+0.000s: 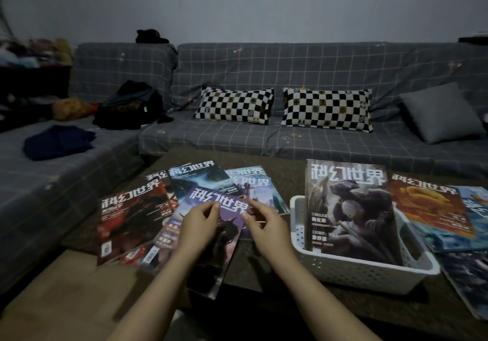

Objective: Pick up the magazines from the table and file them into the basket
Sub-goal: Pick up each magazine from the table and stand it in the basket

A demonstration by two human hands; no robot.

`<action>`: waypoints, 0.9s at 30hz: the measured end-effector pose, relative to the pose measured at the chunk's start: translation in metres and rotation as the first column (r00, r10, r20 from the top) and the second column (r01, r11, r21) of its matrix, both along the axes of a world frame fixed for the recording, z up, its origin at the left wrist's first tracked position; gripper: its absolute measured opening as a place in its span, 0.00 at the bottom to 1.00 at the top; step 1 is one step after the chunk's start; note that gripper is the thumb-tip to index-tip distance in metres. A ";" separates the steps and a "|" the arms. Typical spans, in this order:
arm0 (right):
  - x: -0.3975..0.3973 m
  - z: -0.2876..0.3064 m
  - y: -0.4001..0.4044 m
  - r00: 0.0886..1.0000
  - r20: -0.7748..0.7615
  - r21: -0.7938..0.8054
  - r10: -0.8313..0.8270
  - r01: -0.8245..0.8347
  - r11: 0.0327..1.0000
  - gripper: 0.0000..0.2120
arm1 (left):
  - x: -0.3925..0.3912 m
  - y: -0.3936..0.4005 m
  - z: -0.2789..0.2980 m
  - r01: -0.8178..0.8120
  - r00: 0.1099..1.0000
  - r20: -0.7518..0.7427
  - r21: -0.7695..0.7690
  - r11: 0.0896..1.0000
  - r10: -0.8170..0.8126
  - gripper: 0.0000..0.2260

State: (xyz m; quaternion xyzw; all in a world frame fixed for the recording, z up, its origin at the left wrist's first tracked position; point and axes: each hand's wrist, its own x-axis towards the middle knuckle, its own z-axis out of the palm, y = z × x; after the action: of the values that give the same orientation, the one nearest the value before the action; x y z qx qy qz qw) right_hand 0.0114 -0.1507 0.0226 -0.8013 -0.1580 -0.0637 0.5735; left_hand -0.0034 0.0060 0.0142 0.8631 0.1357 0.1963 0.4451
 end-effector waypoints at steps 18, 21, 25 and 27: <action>0.031 -0.071 0.045 0.953 -0.270 -0.225 -0.141 0.081 0.971 0.24 | 0.023 0.079 -0.052 -0.319 0.884 -0.288 0.206 0.925 0.369 0.24; 0.033 -0.072 0.041 0.948 -0.278 -0.217 -0.154 0.094 0.972 0.23 | 0.021 0.080 -0.051 -0.325 0.904 -0.285 0.022 0.945 0.318 0.20; 0.028 -0.070 0.034 0.930 -0.344 -0.158 -0.128 0.077 0.984 0.24 | 0.005 0.070 -0.042 -0.295 0.946 -0.185 -0.153 0.943 0.266 0.10; 0.025 -0.068 0.031 0.908 -0.411 -0.064 -0.082 0.061 0.996 0.22 | -0.005 0.061 -0.034 -0.251 0.967 -0.082 -0.181 0.951 0.240 0.10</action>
State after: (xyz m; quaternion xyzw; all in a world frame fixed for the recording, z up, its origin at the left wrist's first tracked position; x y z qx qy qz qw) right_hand 0.0364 -0.1202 -0.0454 -0.8159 -0.0051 0.0901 0.5711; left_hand -0.0082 0.0674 -0.0199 0.7984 0.2732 0.2110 0.4934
